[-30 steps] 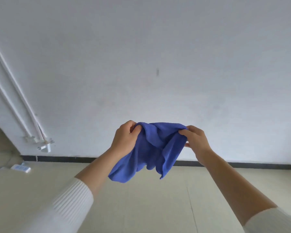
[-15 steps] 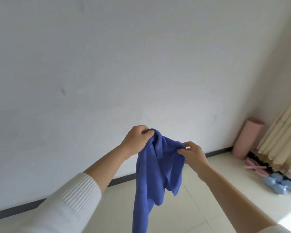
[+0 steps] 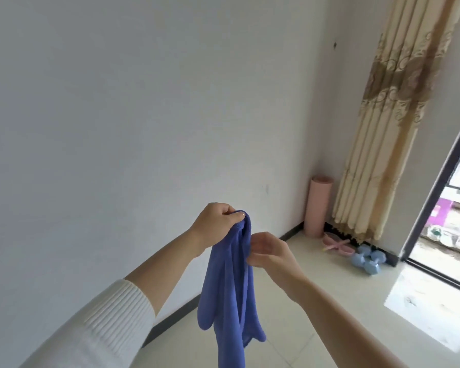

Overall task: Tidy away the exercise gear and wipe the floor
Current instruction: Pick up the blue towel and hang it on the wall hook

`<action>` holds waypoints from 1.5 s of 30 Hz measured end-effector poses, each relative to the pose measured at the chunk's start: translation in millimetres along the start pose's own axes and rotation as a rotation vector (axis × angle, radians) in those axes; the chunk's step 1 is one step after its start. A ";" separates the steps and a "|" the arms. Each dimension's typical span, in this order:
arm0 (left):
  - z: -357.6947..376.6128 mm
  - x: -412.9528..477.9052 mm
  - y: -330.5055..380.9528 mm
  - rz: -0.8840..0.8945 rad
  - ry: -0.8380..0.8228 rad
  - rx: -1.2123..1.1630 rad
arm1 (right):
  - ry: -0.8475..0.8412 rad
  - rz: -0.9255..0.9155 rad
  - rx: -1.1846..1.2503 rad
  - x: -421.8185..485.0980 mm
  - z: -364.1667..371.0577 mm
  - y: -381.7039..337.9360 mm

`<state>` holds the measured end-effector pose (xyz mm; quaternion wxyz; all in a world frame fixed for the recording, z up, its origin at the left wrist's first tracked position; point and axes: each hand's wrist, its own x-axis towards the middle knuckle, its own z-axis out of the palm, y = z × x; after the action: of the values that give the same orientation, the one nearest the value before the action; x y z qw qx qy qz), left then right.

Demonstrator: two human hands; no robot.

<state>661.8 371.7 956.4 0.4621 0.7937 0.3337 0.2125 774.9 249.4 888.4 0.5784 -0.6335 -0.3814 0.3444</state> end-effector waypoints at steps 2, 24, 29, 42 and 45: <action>7.7 35.7 4.9 0.018 -0.045 -0.014 | 0.048 -0.015 -0.085 28.3 -13.8 3.8; 145.7 431.3 79.5 0.289 -0.113 0.185 | 0.444 -0.145 -0.437 362.1 -314.4 -49.5; 210.8 529.2 119.9 0.432 0.049 0.222 | 0.359 -0.146 -0.554 424.1 -419.9 -55.2; 331.3 775.2 223.7 0.703 0.019 0.413 | 0.423 -0.235 -0.594 626.6 -637.9 -75.1; 342.5 845.1 241.5 0.886 -0.032 0.571 | 0.365 -0.225 -0.473 678.7 -682.7 -92.0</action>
<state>1544.0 698.0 1027.0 0.0985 0.9561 0.0036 0.2760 1686.4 530.6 1047.1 0.5084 -0.7556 -0.4084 0.0609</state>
